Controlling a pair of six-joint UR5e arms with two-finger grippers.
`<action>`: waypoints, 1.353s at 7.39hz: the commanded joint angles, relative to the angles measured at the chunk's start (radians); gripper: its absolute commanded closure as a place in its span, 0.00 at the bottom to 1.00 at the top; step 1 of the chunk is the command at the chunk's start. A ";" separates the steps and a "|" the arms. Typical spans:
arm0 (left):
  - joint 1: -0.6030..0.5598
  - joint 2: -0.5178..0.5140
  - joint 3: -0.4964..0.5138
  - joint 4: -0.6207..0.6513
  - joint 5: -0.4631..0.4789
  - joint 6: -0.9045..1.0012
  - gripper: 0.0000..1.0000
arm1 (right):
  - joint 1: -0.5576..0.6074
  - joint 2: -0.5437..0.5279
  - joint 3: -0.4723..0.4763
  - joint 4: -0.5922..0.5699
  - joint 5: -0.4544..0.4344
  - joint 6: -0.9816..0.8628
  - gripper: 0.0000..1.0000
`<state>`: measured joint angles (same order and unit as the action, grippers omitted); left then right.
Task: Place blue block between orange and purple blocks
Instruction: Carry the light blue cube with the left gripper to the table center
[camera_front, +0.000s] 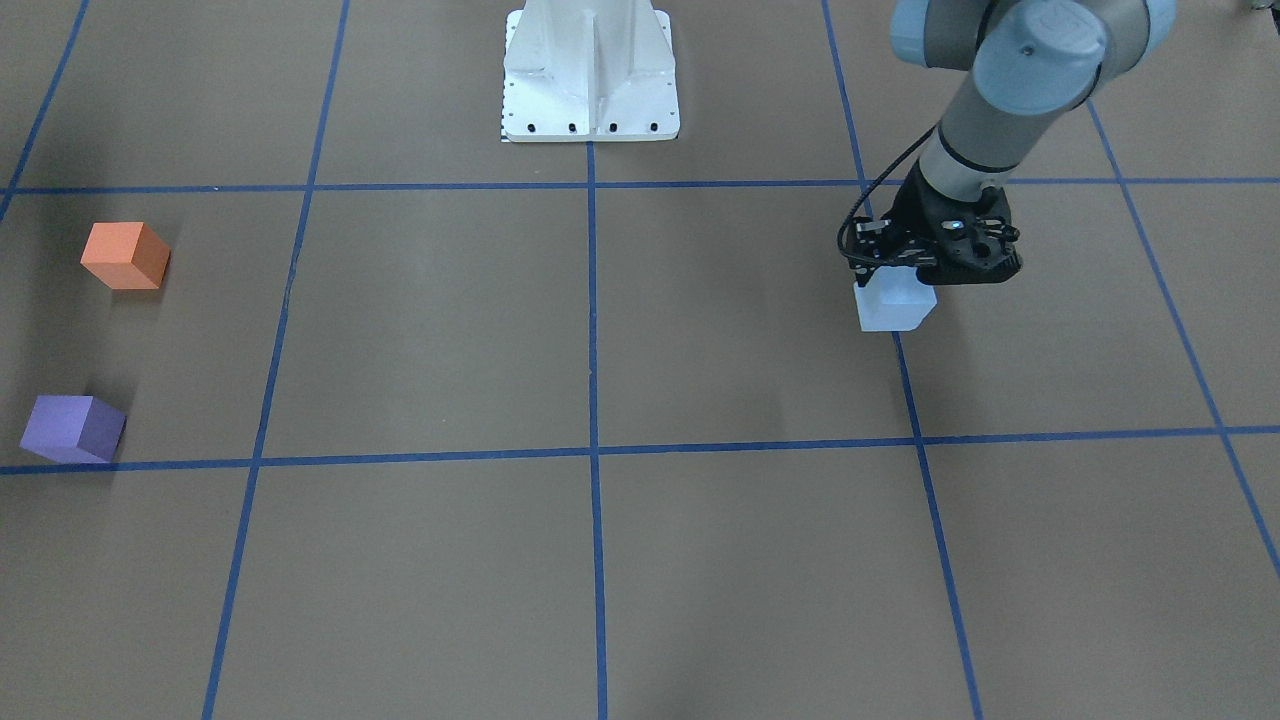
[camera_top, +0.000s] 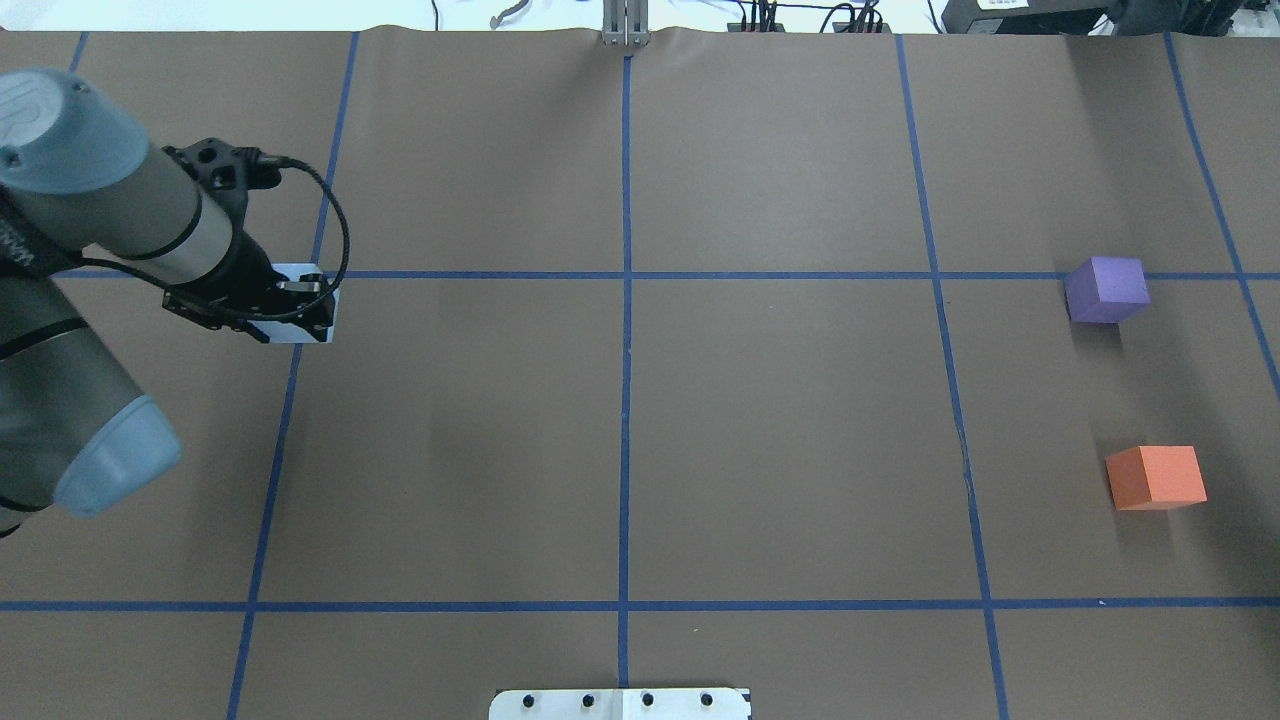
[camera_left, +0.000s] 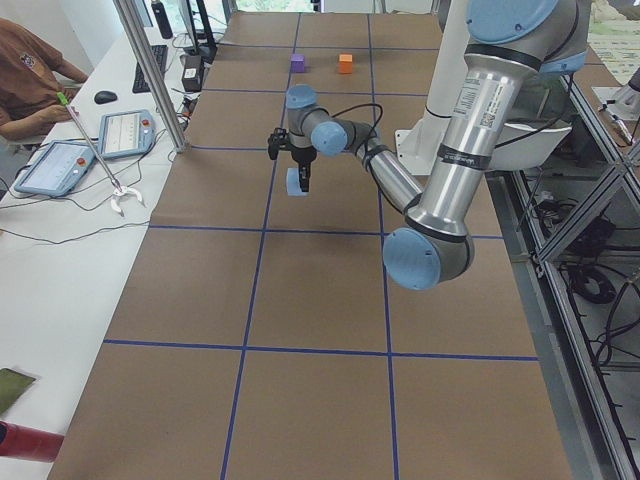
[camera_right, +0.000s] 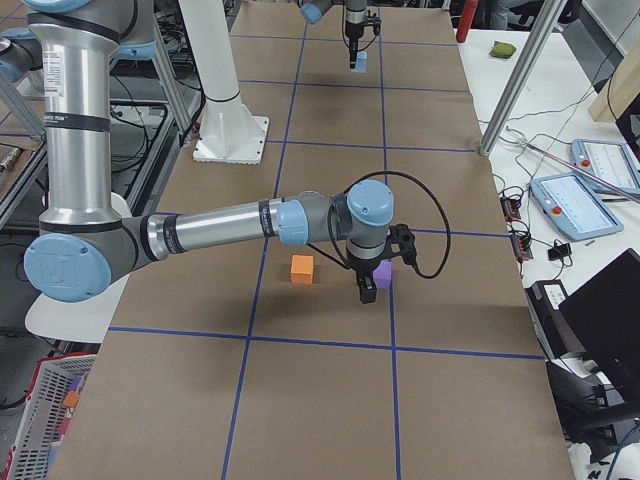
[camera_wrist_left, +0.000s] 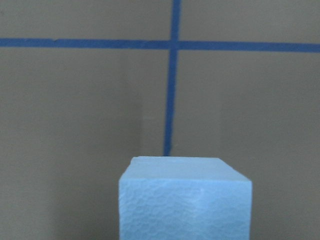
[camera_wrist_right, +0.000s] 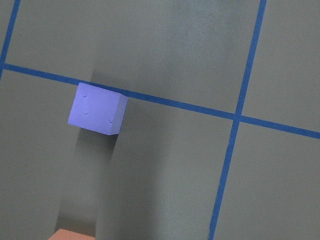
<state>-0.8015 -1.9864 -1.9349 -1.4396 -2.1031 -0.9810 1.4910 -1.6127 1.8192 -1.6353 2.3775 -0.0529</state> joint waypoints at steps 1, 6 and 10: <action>0.074 -0.246 0.141 0.076 0.005 -0.033 1.00 | -0.006 0.002 -0.005 0.000 0.000 0.002 0.00; 0.246 -0.503 0.566 -0.167 0.074 -0.239 1.00 | -0.017 0.020 0.002 0.002 0.031 0.071 0.00; 0.277 -0.505 0.623 -0.260 0.093 -0.237 0.01 | -0.017 0.030 0.006 0.002 0.051 0.088 0.00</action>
<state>-0.5365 -2.4910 -1.3280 -1.6648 -2.0254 -1.2197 1.4743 -1.5889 1.8239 -1.6337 2.4232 0.0302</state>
